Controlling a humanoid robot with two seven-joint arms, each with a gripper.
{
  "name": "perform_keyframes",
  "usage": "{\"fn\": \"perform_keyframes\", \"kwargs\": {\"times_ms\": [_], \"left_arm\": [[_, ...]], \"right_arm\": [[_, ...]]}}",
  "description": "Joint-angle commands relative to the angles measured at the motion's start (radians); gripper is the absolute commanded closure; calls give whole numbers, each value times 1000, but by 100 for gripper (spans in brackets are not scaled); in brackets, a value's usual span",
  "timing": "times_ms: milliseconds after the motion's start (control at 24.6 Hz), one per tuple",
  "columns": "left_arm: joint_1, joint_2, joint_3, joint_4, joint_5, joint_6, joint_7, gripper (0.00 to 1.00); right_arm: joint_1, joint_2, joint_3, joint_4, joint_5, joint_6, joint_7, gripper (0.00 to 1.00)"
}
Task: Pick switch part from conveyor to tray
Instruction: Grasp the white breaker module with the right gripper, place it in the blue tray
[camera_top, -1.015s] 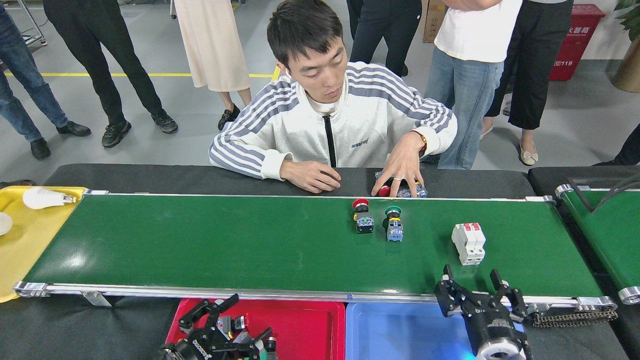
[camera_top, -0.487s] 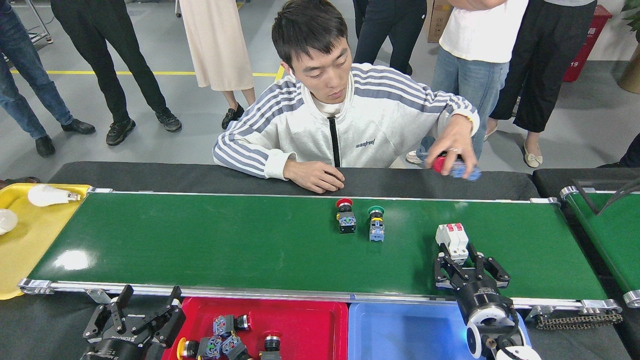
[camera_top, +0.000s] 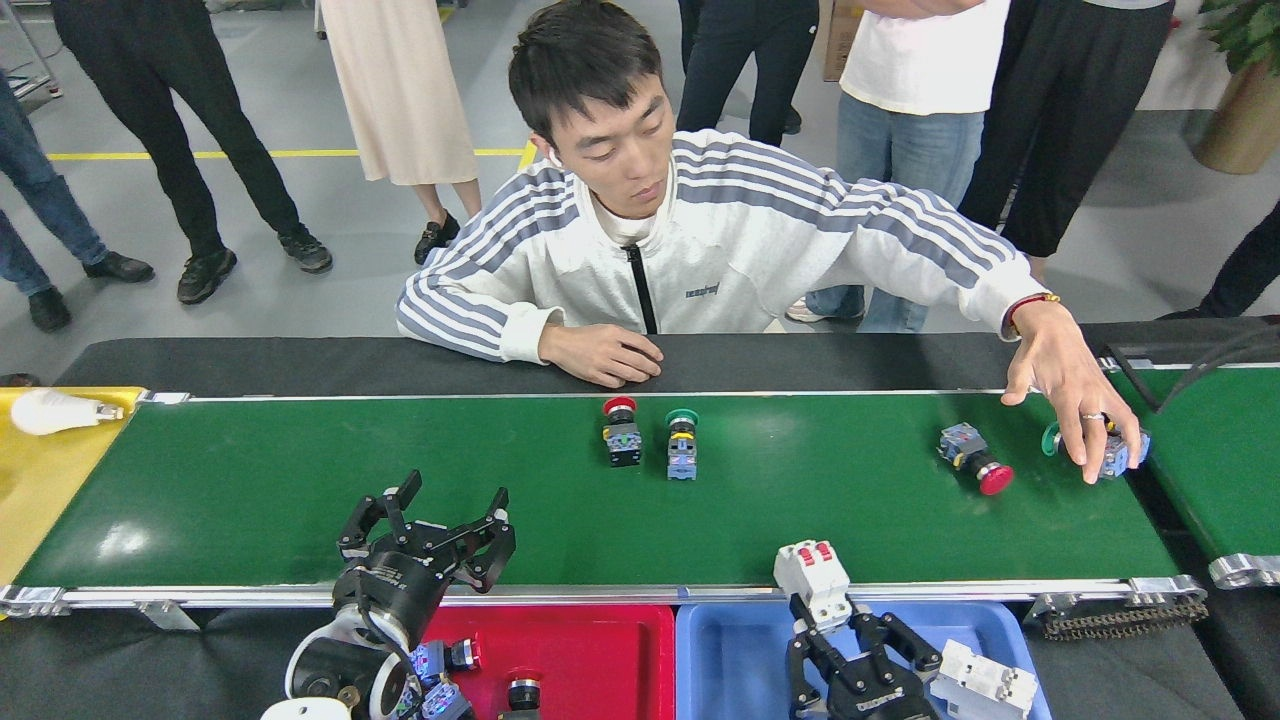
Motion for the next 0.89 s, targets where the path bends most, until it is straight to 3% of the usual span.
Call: {"fn": "perform_keyframes", "kwargs": {"times_ms": [0, 203, 446, 852], "left_arm": [[-40, -2, -21, 33, 0, 41, 1, 0], [-95, -29, -53, 108, 0, 45, 1, 0], [-182, -36, -53, 230, 1, 91, 8, 0], [-244, -39, -53, 326, 1, 138, 21, 0]], "right_arm": [[-5, 14, 0, -16, 0, -38, -12, 0], [-23, 51, -52, -13, -4, 23, -38, 0], [-11, 37, -164, 1, -3, 150, -56, 1], [-50, -5, -176, 51, 8, 170, -29, 1]]}}
